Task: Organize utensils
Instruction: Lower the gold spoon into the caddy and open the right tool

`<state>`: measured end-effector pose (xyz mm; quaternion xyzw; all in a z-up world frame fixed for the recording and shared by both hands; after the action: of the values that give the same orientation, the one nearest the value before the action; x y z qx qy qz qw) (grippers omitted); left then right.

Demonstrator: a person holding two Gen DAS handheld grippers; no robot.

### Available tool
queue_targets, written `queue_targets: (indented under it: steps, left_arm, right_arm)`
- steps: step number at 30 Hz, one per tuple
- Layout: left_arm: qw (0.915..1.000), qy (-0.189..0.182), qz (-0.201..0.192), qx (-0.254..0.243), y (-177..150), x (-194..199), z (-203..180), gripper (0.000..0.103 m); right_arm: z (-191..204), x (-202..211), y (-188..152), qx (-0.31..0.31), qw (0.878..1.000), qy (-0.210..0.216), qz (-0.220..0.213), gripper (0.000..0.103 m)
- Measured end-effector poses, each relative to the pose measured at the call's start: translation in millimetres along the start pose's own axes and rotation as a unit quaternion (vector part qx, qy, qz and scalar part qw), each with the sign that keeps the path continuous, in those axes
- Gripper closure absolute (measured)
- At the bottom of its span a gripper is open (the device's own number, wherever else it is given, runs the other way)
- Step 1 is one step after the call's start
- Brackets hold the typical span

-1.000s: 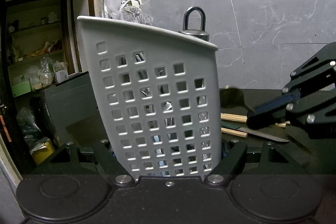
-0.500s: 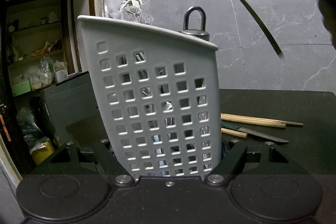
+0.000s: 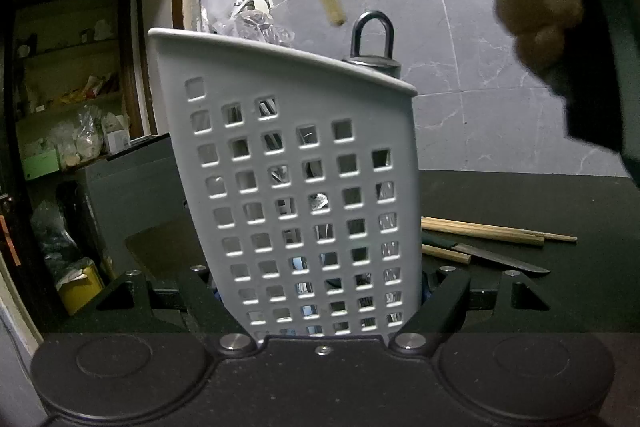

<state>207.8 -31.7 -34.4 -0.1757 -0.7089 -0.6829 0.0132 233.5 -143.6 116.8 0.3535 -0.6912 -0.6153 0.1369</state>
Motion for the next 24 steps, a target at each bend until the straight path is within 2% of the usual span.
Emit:
queue_targets:
  steps: [6, 12, 20, 24]
  left_arm:
    - [1.0, 0.0, 0.0, 0.0, -0.1, 0.1, 0.0, 0.024]
    - [1.0, 0.0, 0.0, 0.0, -0.2, 0.0, -0.9, 0.024]
    - [1.0, 0.0, 0.001, -0.001, -0.5, -0.9, -2.3, 0.024]
    - [1.0, 0.0, 0.001, -0.001, -0.6, -1.0, -2.3, 0.024]
  right_arm:
    - [3.8, -25.4, -21.4, -0.001, 0.999, 0.024, 0.029, 0.101]
    - [15.1, -29.3, -45.0, 0.006, 0.997, 0.043, 0.068, 0.101]
    - [17.2, -21.4, -62.7, -0.01, 0.996, 0.048, 0.078, 0.101]
    - [15.9, -17.4, -69.1, -0.016, 0.995, 0.05, 0.082, 0.098]
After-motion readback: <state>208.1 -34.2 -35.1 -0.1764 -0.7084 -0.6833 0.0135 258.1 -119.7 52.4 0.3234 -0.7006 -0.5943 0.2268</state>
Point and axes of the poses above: each gripper's, at about its wrist camera, not at the fingertips, and x roughly against the way its jaws point, z to its left, y to its top, the point moved 3 cm from there along -x, roughly the way its jaws point, and after that the axes turned 15 degrees about x, right-handed, at the moved point
